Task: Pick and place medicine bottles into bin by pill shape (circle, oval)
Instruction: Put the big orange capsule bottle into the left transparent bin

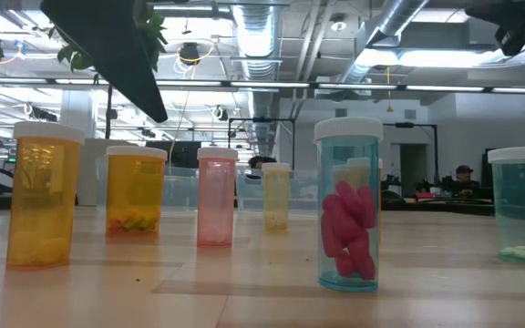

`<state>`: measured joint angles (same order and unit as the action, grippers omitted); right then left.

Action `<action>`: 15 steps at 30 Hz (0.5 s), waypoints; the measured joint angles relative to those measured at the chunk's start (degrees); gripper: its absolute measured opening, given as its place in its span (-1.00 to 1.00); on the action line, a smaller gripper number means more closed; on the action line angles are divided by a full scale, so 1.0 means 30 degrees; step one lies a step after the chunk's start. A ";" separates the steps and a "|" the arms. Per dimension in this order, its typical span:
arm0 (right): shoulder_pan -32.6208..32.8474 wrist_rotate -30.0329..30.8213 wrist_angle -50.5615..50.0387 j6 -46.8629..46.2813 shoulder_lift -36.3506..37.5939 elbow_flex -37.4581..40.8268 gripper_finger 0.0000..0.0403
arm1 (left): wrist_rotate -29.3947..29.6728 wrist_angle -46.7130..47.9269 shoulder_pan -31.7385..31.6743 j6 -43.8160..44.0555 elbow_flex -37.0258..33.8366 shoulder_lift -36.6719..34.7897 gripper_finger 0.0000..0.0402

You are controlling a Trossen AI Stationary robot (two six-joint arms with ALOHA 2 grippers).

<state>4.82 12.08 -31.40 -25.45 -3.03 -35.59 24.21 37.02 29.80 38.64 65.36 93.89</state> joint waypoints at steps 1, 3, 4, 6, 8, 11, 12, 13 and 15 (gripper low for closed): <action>0.0000 0.0000 0.0007 0.0000 0.0000 0.0000 -0.03 | -0.0006 0.0007 0.0000 -0.0044 0.0000 0.0000 0.61; 0.0005 0.0000 0.0007 0.0000 0.0000 0.0000 -0.04 | -0.0073 0.0000 0.0007 -0.0097 0.0000 0.0000 0.61; 0.0000 0.0000 0.0007 0.0000 0.0000 0.0000 -0.04 | -0.0073 0.0003 0.0007 -0.0100 0.0000 0.0000 0.61; 0.0000 0.0000 0.0007 0.0000 0.0000 0.0000 -0.05 | -0.0084 0.0007 0.0007 -0.0172 0.0000 0.0000 0.61; 0.0000 0.0000 0.0009 0.0000 0.0000 0.0000 -0.04 | -0.0172 0.0007 0.0007 -0.0170 0.0000 0.0000 0.61; 0.0001 0.0000 0.0008 0.0000 0.0000 0.0000 -0.04 | -0.0321 0.0010 0.0007 -0.0152 0.0000 0.0000 0.61; 0.0000 0.0000 0.0014 0.0000 0.0000 0.0000 -0.04 | -0.0321 0.0014 0.0007 -0.0131 0.0000 0.0000 0.61; 0.0000 0.0000 0.0014 0.0000 0.0000 0.0000 -0.04 | -0.0322 0.0010 0.0012 -0.0126 0.0000 0.0000 0.61; 0.0000 0.0000 0.0007 0.0000 0.0000 0.0000 -0.04 | -0.0328 0.0014 0.0015 -0.0168 0.0000 0.0000 0.61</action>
<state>4.82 12.08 -31.38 -25.45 -3.03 -35.59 23.22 37.06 29.85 38.13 65.36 93.89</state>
